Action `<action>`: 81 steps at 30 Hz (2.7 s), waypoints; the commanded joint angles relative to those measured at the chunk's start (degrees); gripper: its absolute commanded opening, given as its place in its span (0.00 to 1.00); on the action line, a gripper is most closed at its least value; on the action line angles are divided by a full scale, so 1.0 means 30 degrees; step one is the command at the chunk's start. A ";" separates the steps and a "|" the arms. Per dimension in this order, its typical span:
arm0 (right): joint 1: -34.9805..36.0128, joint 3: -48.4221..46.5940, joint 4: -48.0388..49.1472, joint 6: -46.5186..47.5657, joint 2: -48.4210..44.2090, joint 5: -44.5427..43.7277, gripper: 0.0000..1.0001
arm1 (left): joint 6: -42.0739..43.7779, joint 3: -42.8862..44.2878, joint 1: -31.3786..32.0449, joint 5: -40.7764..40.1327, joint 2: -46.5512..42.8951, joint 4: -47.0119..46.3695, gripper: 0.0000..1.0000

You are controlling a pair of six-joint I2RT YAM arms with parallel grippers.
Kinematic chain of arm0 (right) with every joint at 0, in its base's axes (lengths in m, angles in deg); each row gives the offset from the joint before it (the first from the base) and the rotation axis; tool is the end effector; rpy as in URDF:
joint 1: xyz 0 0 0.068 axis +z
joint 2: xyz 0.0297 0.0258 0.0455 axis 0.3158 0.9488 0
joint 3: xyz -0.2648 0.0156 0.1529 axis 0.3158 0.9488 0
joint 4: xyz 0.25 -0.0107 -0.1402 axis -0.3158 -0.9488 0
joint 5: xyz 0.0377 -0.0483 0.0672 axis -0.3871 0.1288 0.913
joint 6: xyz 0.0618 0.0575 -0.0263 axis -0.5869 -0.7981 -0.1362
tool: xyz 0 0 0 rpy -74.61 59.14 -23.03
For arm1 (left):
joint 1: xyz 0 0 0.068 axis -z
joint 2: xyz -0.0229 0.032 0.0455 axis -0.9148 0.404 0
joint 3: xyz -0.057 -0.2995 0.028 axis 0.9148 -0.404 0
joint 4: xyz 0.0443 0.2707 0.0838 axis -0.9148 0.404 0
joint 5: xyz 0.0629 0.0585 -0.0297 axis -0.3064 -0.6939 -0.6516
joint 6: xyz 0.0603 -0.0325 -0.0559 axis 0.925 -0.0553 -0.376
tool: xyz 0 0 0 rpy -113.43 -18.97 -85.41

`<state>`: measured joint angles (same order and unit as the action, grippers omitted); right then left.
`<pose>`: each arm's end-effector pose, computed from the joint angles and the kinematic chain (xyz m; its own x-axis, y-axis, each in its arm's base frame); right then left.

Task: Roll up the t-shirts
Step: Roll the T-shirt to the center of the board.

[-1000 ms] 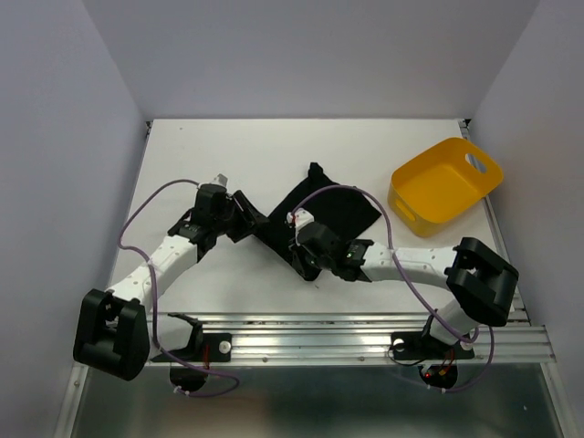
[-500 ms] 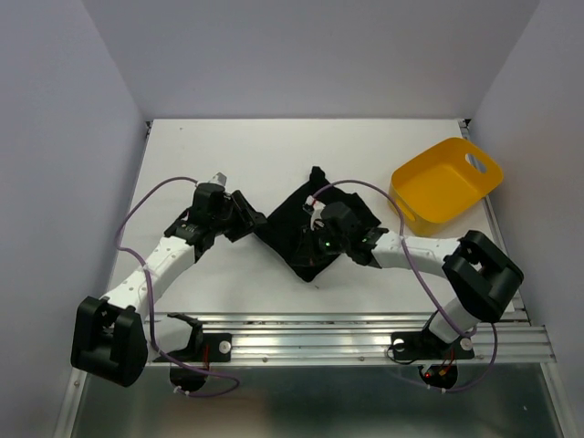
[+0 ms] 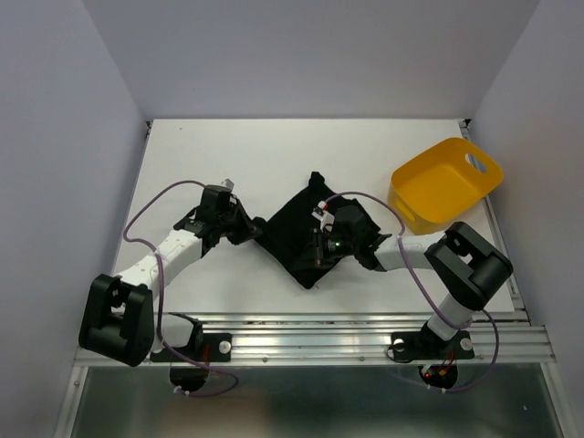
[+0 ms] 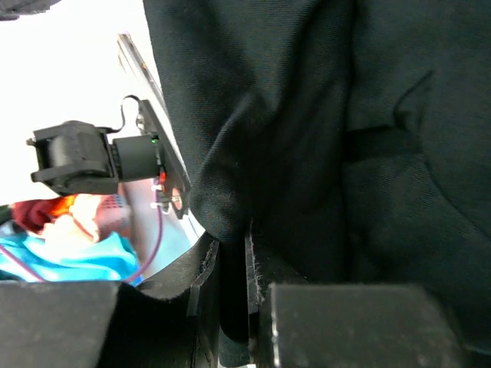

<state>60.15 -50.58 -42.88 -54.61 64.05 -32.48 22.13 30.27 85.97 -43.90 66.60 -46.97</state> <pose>0.2377 0.2768 0.1458 -0.9424 -0.0623 -0.3287 -0.3230 0.4249 0.8456 0.2821 -0.1252 0.2140 -0.7931 -0.4111 -0.4494 -0.0134 0.7494 -0.6619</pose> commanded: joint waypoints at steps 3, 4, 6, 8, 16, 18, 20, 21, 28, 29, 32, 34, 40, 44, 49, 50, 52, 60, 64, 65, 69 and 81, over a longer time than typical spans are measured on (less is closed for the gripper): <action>-0.0843 0.0579 0.2851 -0.1800 0.0478 0.1740 0.01 | 0.0565 -0.0130 0.0112 0.0077 0.0057 -0.0781 0.00; -0.0846 0.0609 0.2938 -0.1801 0.0537 0.1857 0.01 | 0.0623 -0.0101 0.0112 0.0048 0.0115 -0.0753 0.00; -0.1051 0.0726 0.2939 -0.1831 0.0828 0.1887 0.01 | 0.0652 -0.0071 0.0112 0.0106 0.0379 -0.0811 0.00; -0.1225 0.0785 0.2939 -0.1772 0.0976 0.1887 0.01 | 0.0623 -0.0071 0.0112 0.0223 0.0642 -0.1015 0.00; -0.1752 0.0990 0.2939 -0.1509 0.1533 0.1799 0.01 | 0.0711 0.0251 0.0229 0.0604 0.1901 -0.1981 0.00; -0.1754 0.1019 0.2910 -0.1334 0.1621 0.1799 0.01 | 0.0682 0.0339 0.0258 0.0633 0.2340 -0.2216 0.00; -0.1930 0.1048 0.2910 -0.1099 0.1680 0.1887 0.01 | 0.0711 0.0398 0.0288 0.0662 0.2808 -0.2334 0.00; -0.1930 0.1078 0.2910 -0.1069 0.1738 0.1916 0.01 | 0.0711 0.0456 0.0288 0.0662 0.2985 -0.2334 0.00; -0.2340 0.1253 0.2910 -0.0777 0.2060 0.2034 0.01 | 0.0740 0.0836 0.0376 0.0809 0.4187 -0.3447 0.00; -0.2340 0.1283 0.2910 -0.0747 0.2032 0.2005 0.01 | 0.0770 0.0895 0.0405 0.0838 0.4478 -0.3506 0.00; -0.2515 0.1341 0.2822 -0.0659 0.1828 0.1742 0.02 | 0.0799 0.1159 0.0405 0.0868 0.5006 -0.3681 0.00; -0.2515 0.1255 0.2356 -0.0136 0.1535 0.1362 0.17 | 0.0857 0.1335 0.0405 0.0897 0.5271 -0.3682 0.00; -0.2515 -0.0090 -0.3521 0.3258 -0.1420 -0.2146 0.61 | 0.0975 0.1481 0.0405 0.0809 0.5975 -0.3565 0.00; -0.2515 -0.1380 -0.7337 0.5255 -0.3443 -0.4641 0.73 | 0.0829 0.1599 0.0405 0.0780 0.6560 -0.3565 0.00; -0.1788 -0.2756 -1.0970 0.6604 -0.5756 -0.7743 0.70 | 0.0652 0.1599 0.0405 0.0750 0.6620 -0.3711 0.00; -0.1348 -0.2934 -1.1267 0.6752 -0.5993 -0.8186 0.64 | 0.0653 0.1628 0.0405 0.0750 0.6649 -0.3682 0.00; 0.0605 -0.3548 -1.1911 0.7044 -0.6200 -0.9386 0.26 | 0.0682 0.1687 0.0434 0.0779 0.6737 -0.3653 0.00; 0.3197 -0.4402 -1.0745 0.7193 -0.3391 -0.8046 0.01 | 0.0711 0.1891 0.0405 0.0750 0.6884 -0.3477 0.00; 0.3197 -0.4313 -1.0859 0.7544 -0.2540 -0.8482 0.01 | 0.0770 0.2038 0.0405 0.0604 0.6942 -0.3302 0.00; 0.3197 -0.4255 -1.1092 0.7660 -0.2481 -0.9296 0.01 | 0.0799 0.2067 0.0434 0.0604 0.7000 -0.3243 0.00; 0.3197 -0.3991 -1.1650 0.8304 -0.2129 -1.1965 0.01 | 0.0945 0.2272 0.0434 0.0575 0.7089 -0.3067 0.00; 0.2641 -0.2850 -1.0978 0.9125 -0.0812 -1.4371 0.01 | 0.1882 0.2917 0.0405 0.0661 0.6446 -0.2012 0.00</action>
<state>68.80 -61.29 -76.73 -29.19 59.81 -70.80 24.84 37.03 87.21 -40.73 87.54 -55.75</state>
